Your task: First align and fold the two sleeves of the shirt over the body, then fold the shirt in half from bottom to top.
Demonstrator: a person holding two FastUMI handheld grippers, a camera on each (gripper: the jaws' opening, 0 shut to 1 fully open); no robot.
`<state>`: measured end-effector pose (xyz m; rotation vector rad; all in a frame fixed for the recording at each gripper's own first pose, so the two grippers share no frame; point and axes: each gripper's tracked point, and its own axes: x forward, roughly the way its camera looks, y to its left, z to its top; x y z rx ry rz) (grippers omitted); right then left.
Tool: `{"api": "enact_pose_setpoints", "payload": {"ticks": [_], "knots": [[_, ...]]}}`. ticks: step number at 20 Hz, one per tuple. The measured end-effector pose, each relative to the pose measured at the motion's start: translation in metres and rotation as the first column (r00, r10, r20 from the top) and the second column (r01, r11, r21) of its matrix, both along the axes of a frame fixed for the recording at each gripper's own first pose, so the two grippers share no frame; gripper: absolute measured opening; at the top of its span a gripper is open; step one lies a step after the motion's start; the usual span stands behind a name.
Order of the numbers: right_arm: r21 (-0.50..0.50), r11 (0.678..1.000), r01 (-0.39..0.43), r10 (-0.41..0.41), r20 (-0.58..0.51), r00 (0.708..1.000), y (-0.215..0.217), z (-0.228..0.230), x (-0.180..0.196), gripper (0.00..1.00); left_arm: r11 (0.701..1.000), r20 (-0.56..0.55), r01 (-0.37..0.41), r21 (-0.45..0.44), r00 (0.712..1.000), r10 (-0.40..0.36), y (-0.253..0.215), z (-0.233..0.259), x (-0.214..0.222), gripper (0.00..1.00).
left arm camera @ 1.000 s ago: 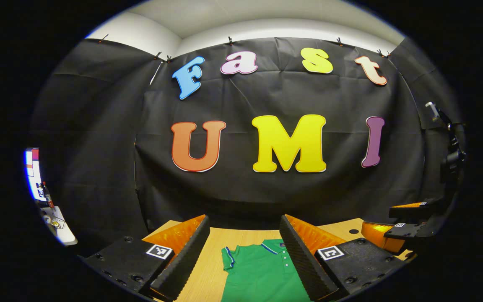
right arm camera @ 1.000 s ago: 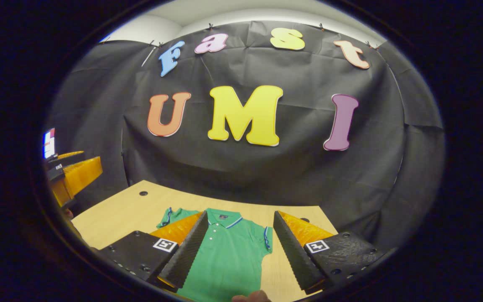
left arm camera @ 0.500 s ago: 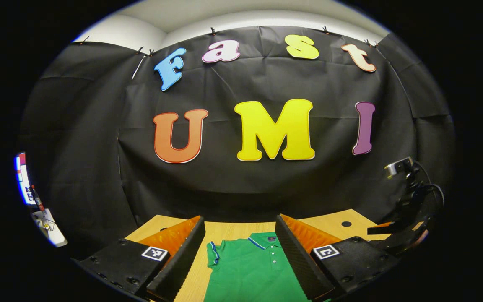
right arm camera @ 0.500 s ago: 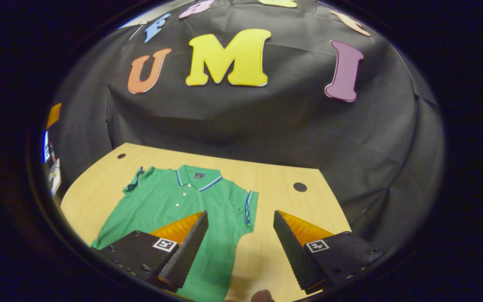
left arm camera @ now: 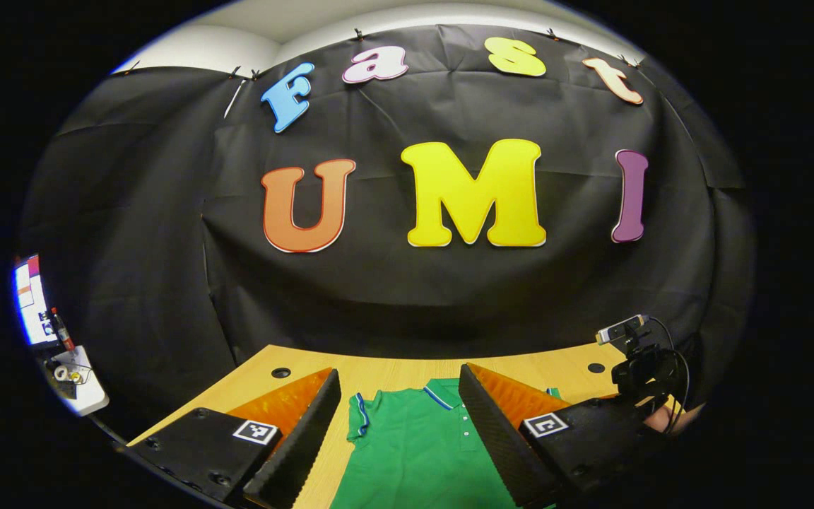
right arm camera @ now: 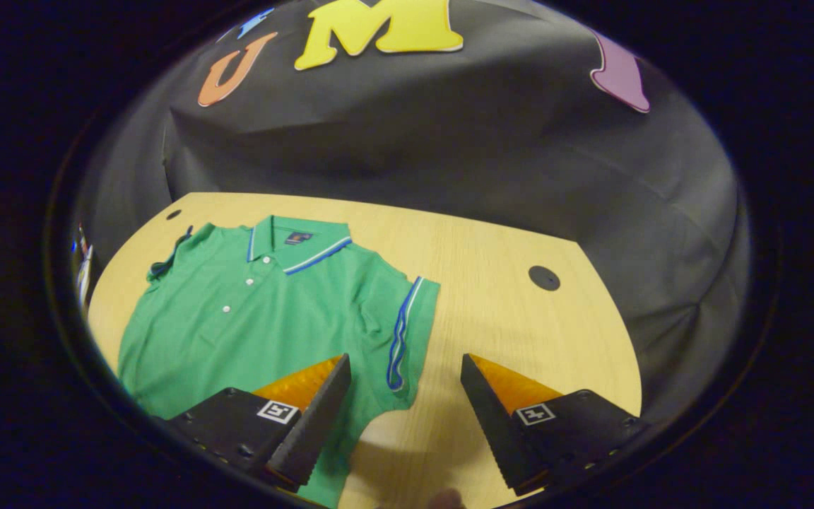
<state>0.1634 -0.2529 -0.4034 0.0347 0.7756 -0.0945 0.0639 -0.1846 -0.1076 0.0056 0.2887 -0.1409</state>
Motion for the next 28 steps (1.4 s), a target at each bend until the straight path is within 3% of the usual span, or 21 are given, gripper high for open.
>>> {"api": "enact_pose_setpoints", "payload": {"ticks": [3,5,6,9,11,14,15,21,28], "knots": [[0.038,0.999,-0.002,0.004,-0.041,0.999,-0.001,-0.018,0.009,0.93,1.0,0.001,-0.009,0.011,1.0,0.009,-0.003,0.002,0.005,1.0],[0.09,0.996,0.003,0.002,-0.056,0.998,0.003,-0.022,0.013,0.71,1.0,0.001,-0.009,0.019,1.0,0.009,-0.005,0.001,0.007,1.0],[0.111,0.994,0.007,0.0,-0.063,0.998,0.005,-0.022,0.014,0.65,1.0,0.0,-0.007,0.02,1.0,0.007,-0.006,0.001,0.007,1.0],[0.115,0.993,0.007,0.002,-0.083,0.997,0.002,-0.021,0.015,0.29,1.0,-0.001,-0.01,0.02,1.0,0.01,-0.007,0.005,0.011,1.0],[0.131,0.991,0.02,-0.007,-0.095,0.995,-0.002,-0.02,0.013,0.17,1.0,0.002,-0.01,0.025,1.0,0.01,-0.006,0.006,0.013,1.0],[0.171,0.984,0.052,-0.034,-0.105,0.994,-0.011,-0.013,0.007,0.17,1.0,-0.002,-0.01,0.02,1.0,0.01,-0.008,0.006,0.016,1.0],[0.191,0.98,0.057,-0.037,-0.107,0.994,-0.009,-0.012,0.007,0.0,1.0,-0.006,-0.006,0.014,1.0,0.006,-0.01,0.006,0.015,1.0],[0.231,0.972,0.047,-0.04,-0.036,0.999,-0.007,0.021,0.018,0.0,1.0,0.003,0.005,0.024,1.0,-0.005,-0.018,0.016,0.016,1.0],[0.302,0.953,-0.009,-0.001,0.035,0.999,0.043,0.078,0.038,0.0,0.999,-0.002,-0.043,0.009,0.999,0.043,-0.007,0.026,0.004,1.0]]}}
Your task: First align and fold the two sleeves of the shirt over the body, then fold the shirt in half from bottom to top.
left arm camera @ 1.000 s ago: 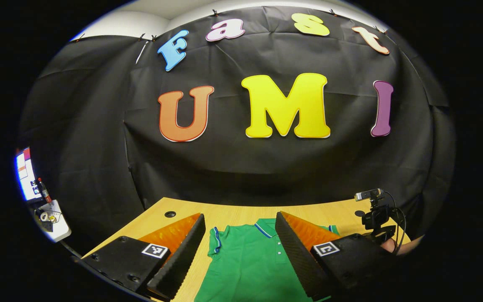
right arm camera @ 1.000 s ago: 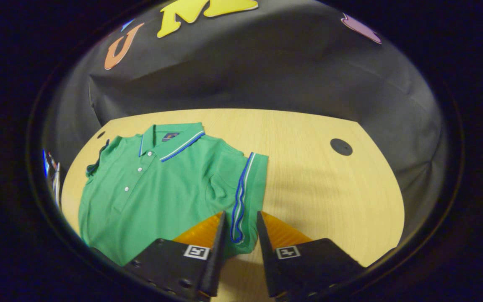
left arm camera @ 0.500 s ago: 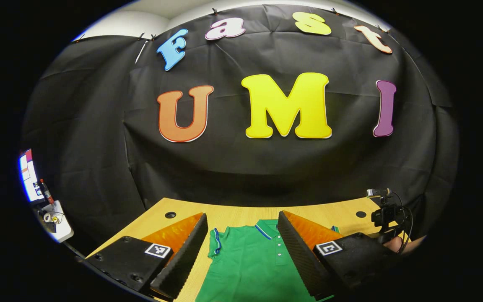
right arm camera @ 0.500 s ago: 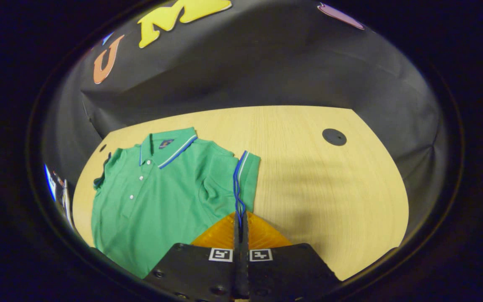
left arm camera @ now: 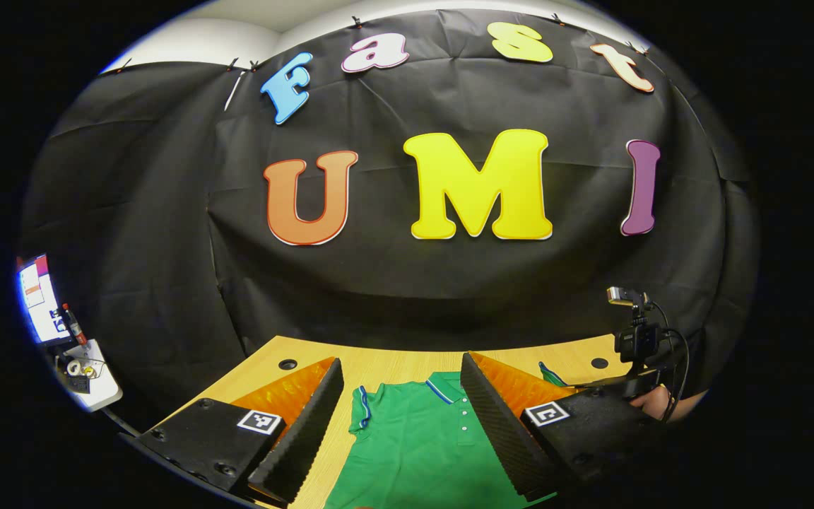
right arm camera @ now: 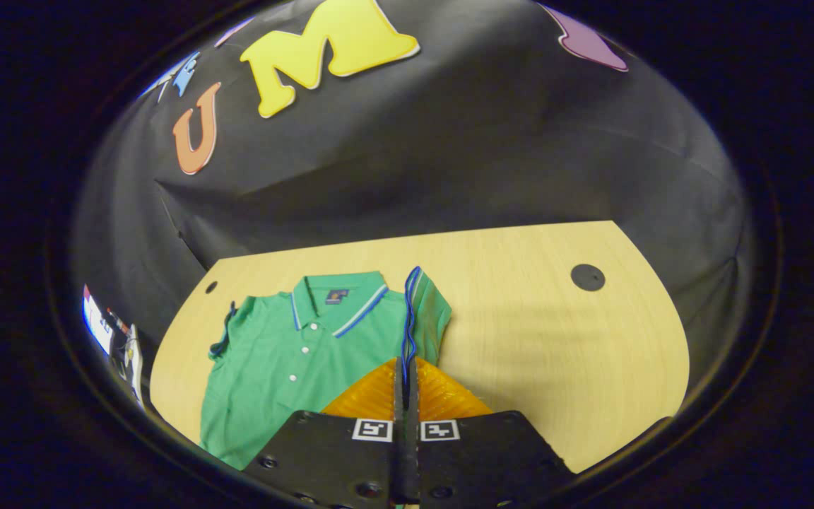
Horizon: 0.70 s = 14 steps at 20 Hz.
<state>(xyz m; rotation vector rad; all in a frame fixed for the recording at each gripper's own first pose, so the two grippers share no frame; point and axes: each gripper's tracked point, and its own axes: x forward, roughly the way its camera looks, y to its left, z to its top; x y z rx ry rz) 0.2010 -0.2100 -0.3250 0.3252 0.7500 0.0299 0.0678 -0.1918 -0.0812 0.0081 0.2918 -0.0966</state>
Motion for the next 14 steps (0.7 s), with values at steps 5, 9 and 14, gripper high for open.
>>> {"api": "enact_pose_setpoints", "payload": {"ticks": [5,9,14], "knots": [[0.008,1.0,-0.006,0.006,0.001,1.0,0.038,0.023,0.007,0.0,1.0,-0.001,-0.022,-0.001,1.0,0.022,0.015,0.006,-0.004,1.0],[-0.025,1.0,-0.004,0.003,-0.034,0.999,0.061,0.012,0.013,0.0,0.999,0.016,-0.039,0.008,0.999,0.039,0.038,0.012,-0.004,1.0],[-0.059,0.998,0.01,-0.015,-0.085,0.996,0.088,-0.007,0.021,0.0,0.997,0.004,-0.075,0.005,0.997,0.075,0.074,0.006,-0.003,1.0]]}}
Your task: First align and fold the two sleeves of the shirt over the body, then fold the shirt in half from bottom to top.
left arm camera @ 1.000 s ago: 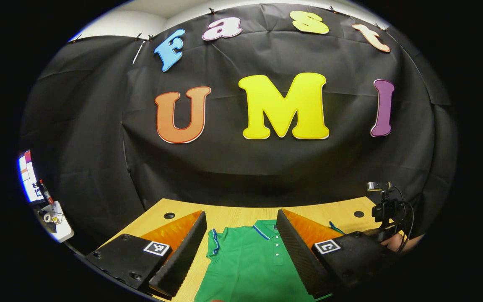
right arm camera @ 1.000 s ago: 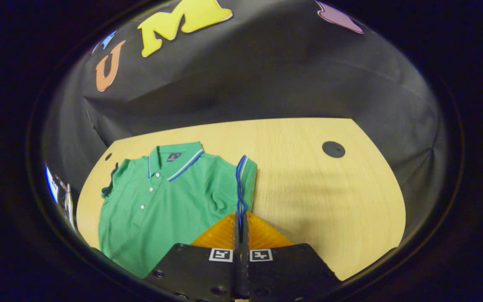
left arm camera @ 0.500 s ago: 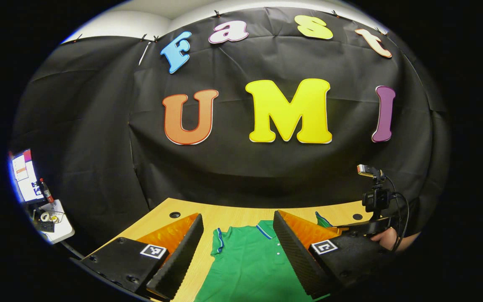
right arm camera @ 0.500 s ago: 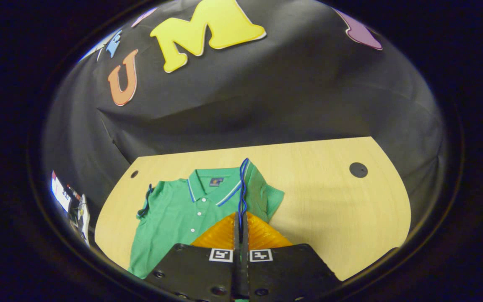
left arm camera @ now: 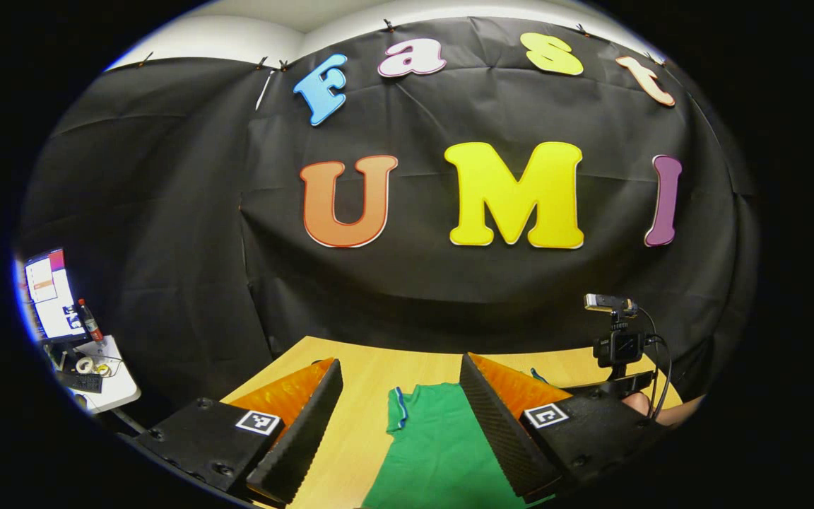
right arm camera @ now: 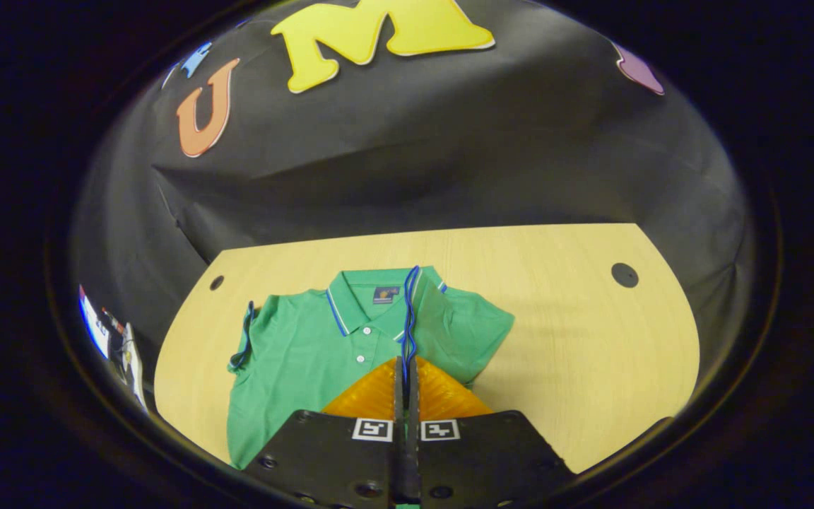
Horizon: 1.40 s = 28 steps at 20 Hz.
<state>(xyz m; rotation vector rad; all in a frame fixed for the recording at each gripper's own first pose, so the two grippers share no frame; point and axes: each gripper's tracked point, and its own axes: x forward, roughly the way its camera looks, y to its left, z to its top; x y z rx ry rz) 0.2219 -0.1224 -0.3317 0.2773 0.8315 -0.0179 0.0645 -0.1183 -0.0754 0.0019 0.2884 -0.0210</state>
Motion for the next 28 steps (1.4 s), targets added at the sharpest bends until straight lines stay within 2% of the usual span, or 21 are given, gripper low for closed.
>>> {"api": "enact_pose_setpoints", "payload": {"ticks": [4,6,11,16,20,21,22,23,27,28], "knots": [[-0.003,1.0,-0.003,0.003,-0.025,1.0,0.022,-0.006,0.003,0.0,1.0,-0.034,-0.023,-0.011,0.999,0.022,0.027,-0.015,0.005,1.0],[-0.008,1.0,0.008,-0.009,-0.011,1.0,0.024,-0.001,0.004,0.1,1.0,-0.052,-0.012,-0.02,0.999,0.011,0.033,-0.027,0.009,1.0],[-0.077,0.997,0.013,-0.007,0.077,0.997,0.011,0.048,-0.016,0.96,0.995,-0.122,0.071,-0.072,0.989,-0.08,0.03,-0.067,0.031,1.0],[-0.161,0.985,0.058,-0.035,0.14,0.99,-0.012,0.099,-0.081,0.96,0.982,-0.241,0.171,-0.076,0.953,-0.184,0.024,-0.119,0.062,1.0],[-0.171,0.98,0.105,-0.075,0.17,0.983,-0.019,0.134,-0.122,0.96,0.97,-0.341,0.229,-0.083,0.908,-0.244,0.014,-0.163,0.088,1.0],[-0.157,0.98,0.122,-0.095,0.168,0.981,-0.019,0.14,-0.128,0.96,0.968,-0.378,0.231,-0.098,0.891,-0.251,0.012,-0.18,0.095,1.0],[-0.146,0.979,0.141,-0.116,0.168,0.979,-0.02,0.143,-0.132,0.92,0.966,-0.417,0.232,-0.117,0.871,-0.26,0.007,-0.195,0.101,1.0],[-0.143,0.977,0.157,-0.132,0.168,0.977,-0.023,0.146,-0.136,0.96,0.963,-0.452,0.234,-0.134,0.85,-0.269,0.004,-0.209,0.105,1.0],[-0.122,0.973,0.197,-0.179,0.14,0.974,-0.031,0.144,-0.151,0.96,0.958,-0.569,0.26,-0.123,0.773,-0.282,-0.005,-0.269,0.122,1.0],[-0.12,0.971,0.208,-0.193,0.123,0.973,-0.034,0.139,-0.155,0.92,0.956,-0.594,0.266,-0.122,0.752,-0.285,-0.009,-0.281,0.125,1.0]]}}
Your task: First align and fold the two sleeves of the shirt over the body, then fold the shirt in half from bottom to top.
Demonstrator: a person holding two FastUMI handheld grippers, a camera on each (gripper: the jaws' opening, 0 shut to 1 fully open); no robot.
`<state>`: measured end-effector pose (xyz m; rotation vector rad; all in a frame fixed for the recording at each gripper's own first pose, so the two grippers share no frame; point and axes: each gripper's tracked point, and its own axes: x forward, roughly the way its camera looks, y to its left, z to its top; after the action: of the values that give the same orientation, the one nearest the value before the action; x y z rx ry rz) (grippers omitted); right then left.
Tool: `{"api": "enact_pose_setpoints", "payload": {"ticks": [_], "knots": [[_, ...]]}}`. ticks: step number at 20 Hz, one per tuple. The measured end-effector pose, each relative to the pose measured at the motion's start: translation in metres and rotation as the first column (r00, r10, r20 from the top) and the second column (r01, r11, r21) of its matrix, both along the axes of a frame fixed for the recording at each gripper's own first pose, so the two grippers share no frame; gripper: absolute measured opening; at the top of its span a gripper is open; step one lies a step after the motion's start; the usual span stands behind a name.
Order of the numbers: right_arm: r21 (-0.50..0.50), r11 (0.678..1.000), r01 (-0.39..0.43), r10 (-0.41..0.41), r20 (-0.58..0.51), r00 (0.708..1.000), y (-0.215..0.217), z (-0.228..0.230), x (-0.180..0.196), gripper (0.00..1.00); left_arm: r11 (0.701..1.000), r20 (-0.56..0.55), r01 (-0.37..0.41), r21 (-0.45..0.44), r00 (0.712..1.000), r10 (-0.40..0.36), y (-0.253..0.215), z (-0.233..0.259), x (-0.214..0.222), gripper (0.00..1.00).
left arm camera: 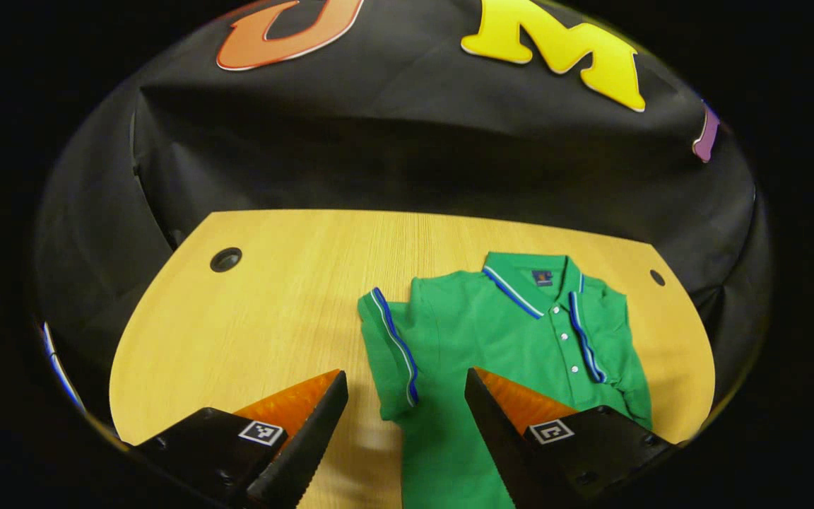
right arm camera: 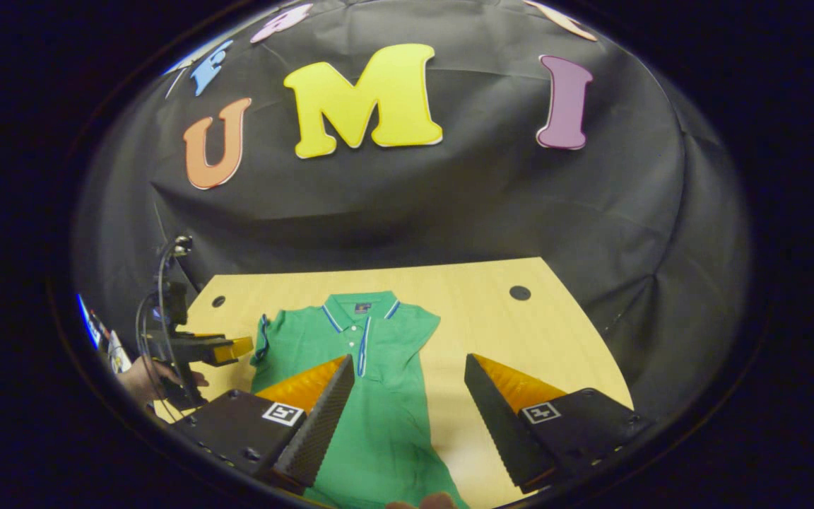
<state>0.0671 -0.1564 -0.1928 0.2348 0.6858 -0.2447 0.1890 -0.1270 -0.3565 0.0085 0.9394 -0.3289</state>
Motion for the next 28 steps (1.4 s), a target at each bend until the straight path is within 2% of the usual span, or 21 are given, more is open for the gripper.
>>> {"api": "enact_pose_setpoints", "payload": {"ticks": [1,4,8,10,11,12,13,14,17,18,19,24,28], "knots": [[0.007,1.0,0.013,-0.013,-0.011,1.0,-0.002,-0.003,-0.004,0.96,1.0,-0.025,0.008,0.008,1.0,-0.007,-0.002,-0.011,0.002,1.0],[0.019,0.999,0.03,-0.029,-0.037,0.999,-0.006,-0.012,-0.012,0.96,0.999,-0.088,0.011,0.042,0.996,-0.007,-0.002,-0.035,0.004,1.0],[0.037,0.999,0.036,-0.035,-0.043,0.998,-0.009,-0.016,-0.011,0.96,0.997,-0.113,0.012,0.071,0.994,-0.003,0.0,-0.048,0.009,1.0],[0.047,0.998,0.041,-0.04,-0.029,0.999,-0.009,-0.012,-0.009,0.96,0.998,-0.125,0.003,0.06,0.992,0.004,-0.001,-0.05,0.01,0.73],[0.046,0.998,0.042,-0.041,-0.02,0.999,-0.008,-0.009,-0.006,0.96,0.998,-0.131,-0.004,0.06,0.991,0.012,0.001,-0.052,0.011,0.67],[0.049,0.998,0.037,-0.037,-0.012,0.999,-0.006,-0.009,-0.004,0.96,0.998,-0.137,-0.01,0.057,0.99,0.018,0.002,-0.053,0.011,0.53],[0.052,0.998,0.028,-0.028,-0.008,1.0,-0.002,-0.008,-0.001,0.96,0.998,-0.146,-0.017,0.059,0.989,0.025,0.003,-0.055,0.01,0.47],[0.052,0.998,0.019,-0.019,-0.004,1.0,0.001,-0.007,0.001,0.96,0.998,-0.155,-0.019,0.063,0.987,0.029,0.005,-0.057,0.01,0.35],[0.05,0.999,-0.004,0.004,0.0,1.0,0.007,-0.007,0.002,0.96,0.999,-0.143,-0.028,0.041,0.989,0.034,0.005,-0.051,0.015,0.18],[0.051,0.999,-0.007,0.007,0.0,1.0,0.008,-0.007,0.002,0.92,1.0,-0.15,-0.027,0.012,0.988,0.029,0.0,-0.047,0.014,0.06],[0.056,0.998,-0.007,0.007,0.0,1.0,0.008,-0.007,0.001,0.96,1.0,-0.147,-0.029,0.001,0.989,0.029,-0.001,-0.042,0.015,0.06],[0.072,0.997,0.017,-0.018,0.016,1.0,0.003,-0.004,-0.005,0.96,0.999,-0.086,-0.026,-0.028,0.996,0.023,-0.009,-0.002,0.024,0.05],[0.081,0.996,0.025,-0.028,0.042,0.999,-0.003,0.004,-0.011,0.96,0.997,-0.049,-0.006,-0.071,0.999,0.003,-0.039,0.03,0.025,0.05]]}}
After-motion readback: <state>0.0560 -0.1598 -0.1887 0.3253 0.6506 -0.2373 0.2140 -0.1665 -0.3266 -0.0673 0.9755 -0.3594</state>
